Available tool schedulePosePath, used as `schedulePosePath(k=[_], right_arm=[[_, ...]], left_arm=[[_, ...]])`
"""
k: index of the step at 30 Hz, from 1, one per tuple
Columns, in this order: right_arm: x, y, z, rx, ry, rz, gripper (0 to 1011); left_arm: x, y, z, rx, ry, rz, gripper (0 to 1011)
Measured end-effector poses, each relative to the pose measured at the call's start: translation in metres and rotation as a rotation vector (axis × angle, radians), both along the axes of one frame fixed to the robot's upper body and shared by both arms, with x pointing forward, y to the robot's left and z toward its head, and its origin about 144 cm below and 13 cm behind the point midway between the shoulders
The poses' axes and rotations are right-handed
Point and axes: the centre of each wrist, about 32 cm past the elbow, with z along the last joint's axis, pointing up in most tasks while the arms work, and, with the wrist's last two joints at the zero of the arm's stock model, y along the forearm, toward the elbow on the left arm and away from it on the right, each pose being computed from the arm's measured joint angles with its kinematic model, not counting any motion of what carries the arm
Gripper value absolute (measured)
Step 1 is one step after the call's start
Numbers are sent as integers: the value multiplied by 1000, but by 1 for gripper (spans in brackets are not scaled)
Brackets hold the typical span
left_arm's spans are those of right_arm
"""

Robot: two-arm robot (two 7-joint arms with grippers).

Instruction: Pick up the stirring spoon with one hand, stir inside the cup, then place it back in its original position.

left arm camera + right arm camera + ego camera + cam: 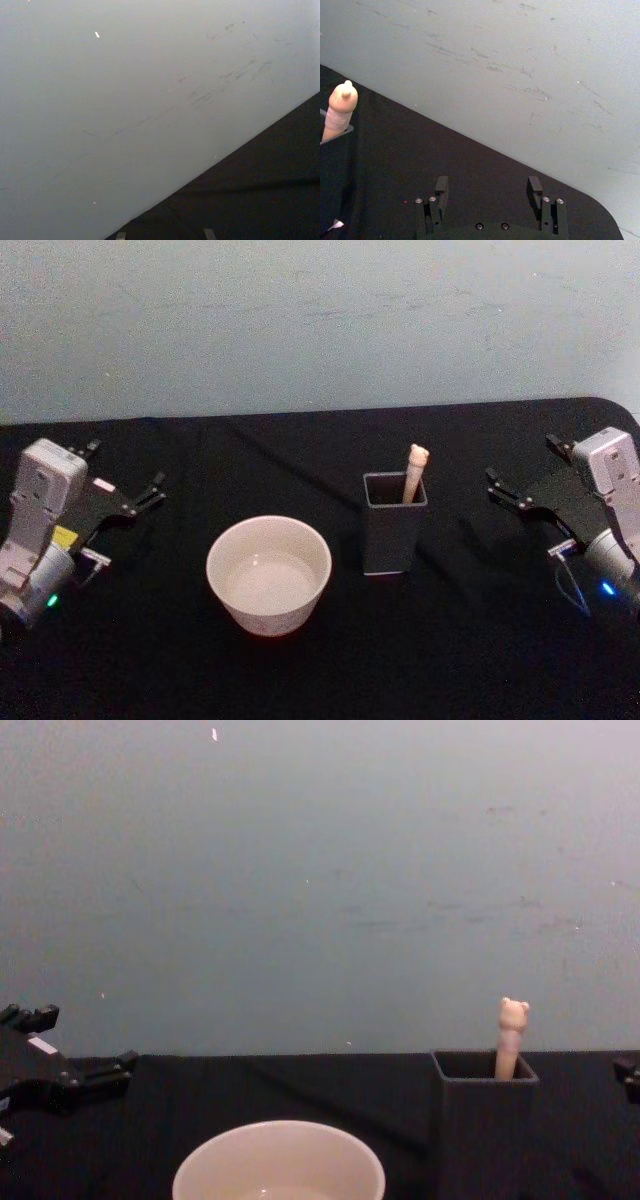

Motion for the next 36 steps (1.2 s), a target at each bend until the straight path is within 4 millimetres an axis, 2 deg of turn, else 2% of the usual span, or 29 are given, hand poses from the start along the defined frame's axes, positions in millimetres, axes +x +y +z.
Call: schedulePosePath(k=[36], right_arm=[[0,0,0,0,0,0,1000]], left_arm=[[0,0,0,0,0,0,1001]])
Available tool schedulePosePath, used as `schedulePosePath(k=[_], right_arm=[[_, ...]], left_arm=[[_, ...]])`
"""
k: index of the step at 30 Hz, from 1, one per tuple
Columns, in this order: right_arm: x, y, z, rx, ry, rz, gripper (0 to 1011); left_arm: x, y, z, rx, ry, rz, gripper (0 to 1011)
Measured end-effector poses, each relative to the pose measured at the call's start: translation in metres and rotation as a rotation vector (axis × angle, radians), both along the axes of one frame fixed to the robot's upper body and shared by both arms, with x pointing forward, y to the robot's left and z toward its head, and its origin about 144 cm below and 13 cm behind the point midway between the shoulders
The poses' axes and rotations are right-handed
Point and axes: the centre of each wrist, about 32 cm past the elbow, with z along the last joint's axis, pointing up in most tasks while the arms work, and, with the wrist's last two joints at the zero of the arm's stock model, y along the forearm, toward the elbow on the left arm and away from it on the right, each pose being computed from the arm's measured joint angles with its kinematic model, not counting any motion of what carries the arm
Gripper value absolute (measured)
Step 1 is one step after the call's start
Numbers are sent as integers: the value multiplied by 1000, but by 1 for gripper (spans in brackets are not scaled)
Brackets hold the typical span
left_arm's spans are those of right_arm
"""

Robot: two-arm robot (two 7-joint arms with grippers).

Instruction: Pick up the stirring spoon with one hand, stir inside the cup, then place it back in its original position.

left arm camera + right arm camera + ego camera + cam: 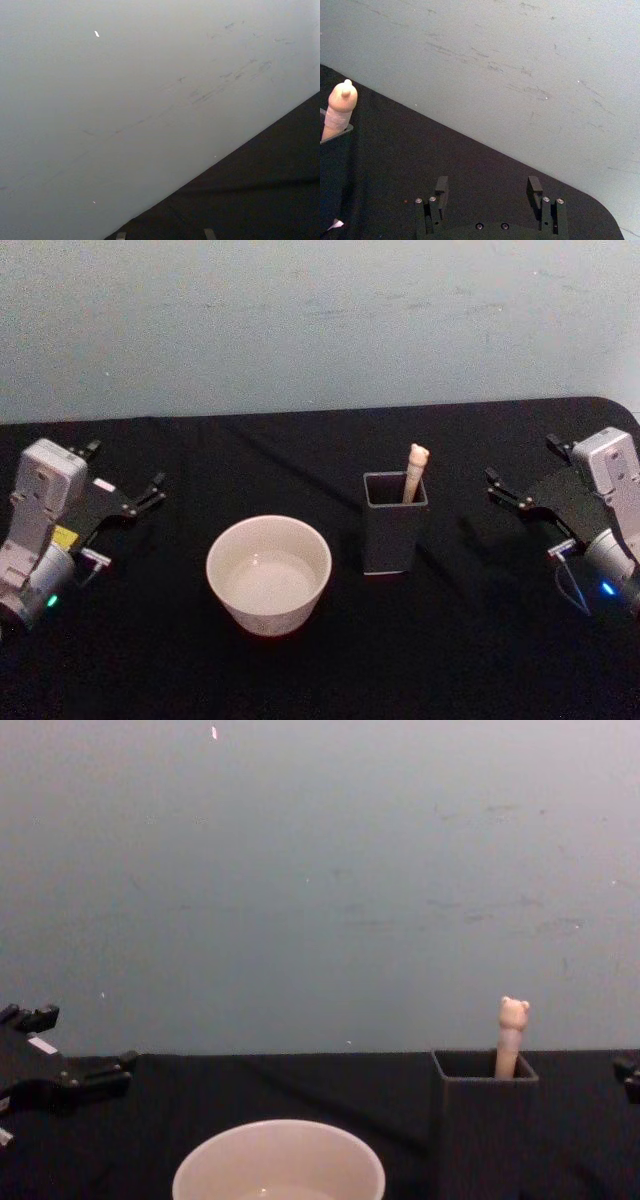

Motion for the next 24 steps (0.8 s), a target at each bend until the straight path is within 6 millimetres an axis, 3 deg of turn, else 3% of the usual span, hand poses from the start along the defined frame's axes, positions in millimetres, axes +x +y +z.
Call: schedulePosePath(k=[24], right_arm=[[0,0,0,1,0,1,1000]], left_arm=[[0,0,0,0,0,0,1001]])
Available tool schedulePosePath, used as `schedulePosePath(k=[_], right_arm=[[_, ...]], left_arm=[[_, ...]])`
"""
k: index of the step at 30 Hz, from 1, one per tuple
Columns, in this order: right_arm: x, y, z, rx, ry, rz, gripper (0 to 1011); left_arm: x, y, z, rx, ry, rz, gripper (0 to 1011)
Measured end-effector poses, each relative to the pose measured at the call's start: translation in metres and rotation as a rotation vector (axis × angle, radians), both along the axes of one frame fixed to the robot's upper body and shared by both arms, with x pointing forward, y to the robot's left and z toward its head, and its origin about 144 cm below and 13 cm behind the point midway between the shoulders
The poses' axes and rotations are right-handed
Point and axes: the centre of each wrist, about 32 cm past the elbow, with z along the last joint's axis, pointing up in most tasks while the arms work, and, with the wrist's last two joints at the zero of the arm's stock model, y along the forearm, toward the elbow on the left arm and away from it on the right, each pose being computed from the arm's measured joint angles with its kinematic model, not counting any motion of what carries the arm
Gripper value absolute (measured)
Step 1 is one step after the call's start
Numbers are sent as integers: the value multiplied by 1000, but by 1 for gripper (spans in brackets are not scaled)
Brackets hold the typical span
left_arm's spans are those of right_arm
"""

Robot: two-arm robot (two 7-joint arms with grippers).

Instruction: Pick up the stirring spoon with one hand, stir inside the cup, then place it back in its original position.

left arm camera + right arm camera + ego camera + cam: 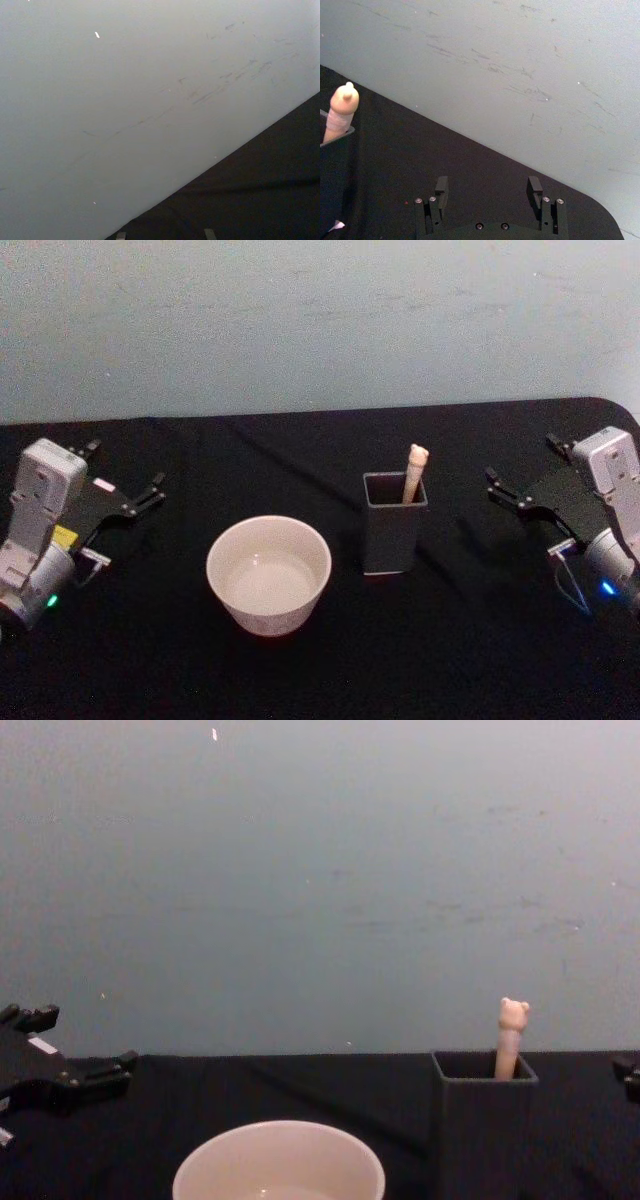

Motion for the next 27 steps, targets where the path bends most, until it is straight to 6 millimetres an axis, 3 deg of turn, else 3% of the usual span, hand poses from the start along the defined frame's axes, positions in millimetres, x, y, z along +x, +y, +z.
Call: schedulePosePath(k=[9,27], right_arm=[[-1,-6,8,44,7,55,1000],[-28,-14,32,202,118,310,1000]], left_arm=[[0,0,0,0,0,0,1001],[0,0,0,0,0,0,1002]])
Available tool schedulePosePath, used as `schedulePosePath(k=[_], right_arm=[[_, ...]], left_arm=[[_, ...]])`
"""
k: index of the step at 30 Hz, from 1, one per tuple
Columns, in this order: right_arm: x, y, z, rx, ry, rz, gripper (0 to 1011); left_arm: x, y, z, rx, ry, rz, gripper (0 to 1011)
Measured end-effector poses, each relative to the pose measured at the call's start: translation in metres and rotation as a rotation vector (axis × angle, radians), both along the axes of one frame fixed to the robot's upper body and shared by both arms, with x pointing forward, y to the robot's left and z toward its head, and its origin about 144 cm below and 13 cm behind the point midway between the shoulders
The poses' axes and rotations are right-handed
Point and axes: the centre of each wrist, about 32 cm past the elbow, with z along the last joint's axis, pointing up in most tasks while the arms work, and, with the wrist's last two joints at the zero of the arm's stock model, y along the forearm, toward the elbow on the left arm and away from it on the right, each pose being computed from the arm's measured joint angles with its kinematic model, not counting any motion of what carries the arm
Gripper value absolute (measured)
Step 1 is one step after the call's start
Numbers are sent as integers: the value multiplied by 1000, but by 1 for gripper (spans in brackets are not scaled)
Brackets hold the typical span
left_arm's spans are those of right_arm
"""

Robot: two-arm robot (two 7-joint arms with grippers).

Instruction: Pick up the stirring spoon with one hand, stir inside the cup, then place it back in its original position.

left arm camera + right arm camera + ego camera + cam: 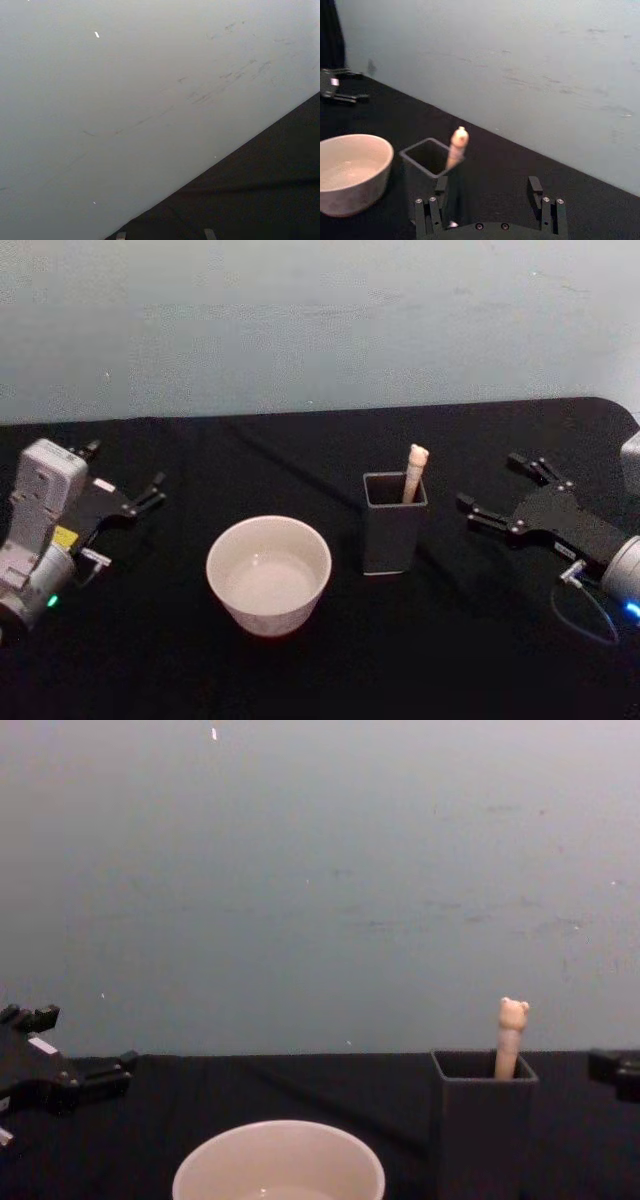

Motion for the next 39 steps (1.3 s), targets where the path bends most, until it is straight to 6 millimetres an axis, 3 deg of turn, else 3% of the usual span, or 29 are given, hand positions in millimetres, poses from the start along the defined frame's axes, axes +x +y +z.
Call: schedulePosePath(k=[11,39], right_arm=[[7,14,0,32,44,60,1000],[56,44,1,39,52,90,1000]], left_arm=[[0,0,0,0,0,0,1001],[0,0,0,0,0,0,1001]])
